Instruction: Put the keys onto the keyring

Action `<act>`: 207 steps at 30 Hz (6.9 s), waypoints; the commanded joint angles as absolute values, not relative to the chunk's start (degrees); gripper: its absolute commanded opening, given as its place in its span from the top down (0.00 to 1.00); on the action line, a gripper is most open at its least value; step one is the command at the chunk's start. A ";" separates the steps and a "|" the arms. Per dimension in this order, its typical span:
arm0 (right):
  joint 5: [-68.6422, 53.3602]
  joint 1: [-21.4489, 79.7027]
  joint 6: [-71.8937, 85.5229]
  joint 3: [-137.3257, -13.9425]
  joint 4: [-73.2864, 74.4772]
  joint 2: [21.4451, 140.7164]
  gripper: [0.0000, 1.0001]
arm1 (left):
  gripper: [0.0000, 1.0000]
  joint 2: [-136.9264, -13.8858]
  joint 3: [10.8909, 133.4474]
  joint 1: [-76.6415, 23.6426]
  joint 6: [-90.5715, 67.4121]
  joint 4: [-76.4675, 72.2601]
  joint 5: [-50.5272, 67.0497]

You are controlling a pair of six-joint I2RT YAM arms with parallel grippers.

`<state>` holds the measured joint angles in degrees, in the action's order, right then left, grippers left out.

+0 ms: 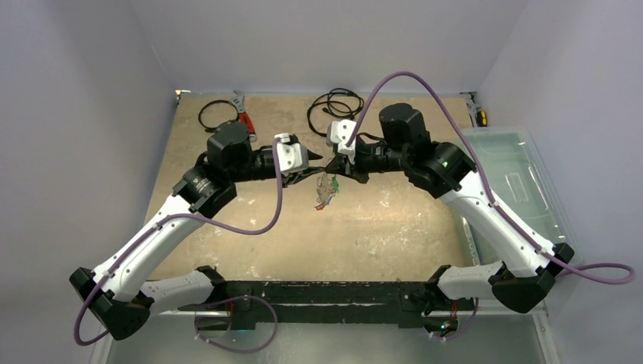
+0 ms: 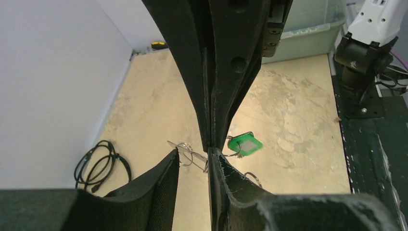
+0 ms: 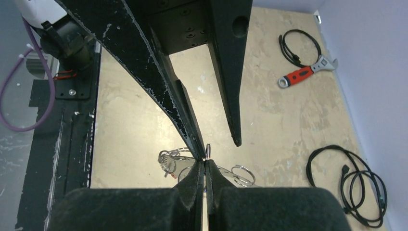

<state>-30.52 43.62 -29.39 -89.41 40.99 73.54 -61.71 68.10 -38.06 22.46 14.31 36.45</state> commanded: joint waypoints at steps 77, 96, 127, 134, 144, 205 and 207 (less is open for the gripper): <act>-52.97 36.06 -22.05 -80.95 19.34 70.59 0.61 | 1.00 -49.84 44.66 -38.77 4.66 -28.21 33.41; -47.54 36.20 -23.35 -81.86 20.66 73.04 1.00 | 1.00 -49.58 47.41 -38.76 7.57 -20.66 32.06; -19.38 39.53 -7.22 -82.57 21.01 72.05 1.00 | 0.09 -60.38 39.75 -40.12 -9.97 -42.50 16.94; -19.25 40.39 -6.06 -81.73 19.63 71.15 1.00 | 0.32 -63.42 39.59 -40.79 -10.12 -43.75 11.54; -21.01 40.69 -5.71 -82.48 20.20 70.54 1.00 | 0.57 -66.85 39.99 -40.89 -8.27 -45.78 12.07; -20.17 40.64 -4.17 -70.70 3.73 64.40 0.51 | 1.00 -56.63 39.21 -36.44 -7.77 -32.40 16.12; -22.63 40.69 -8.42 -66.42 0.43 61.64 0.51 | 1.00 -57.05 39.29 -35.72 -8.73 -32.98 18.28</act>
<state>-19.55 40.49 0.78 -73.47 12.40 66.50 -57.93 39.07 -37.36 -3.73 -26.55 13.19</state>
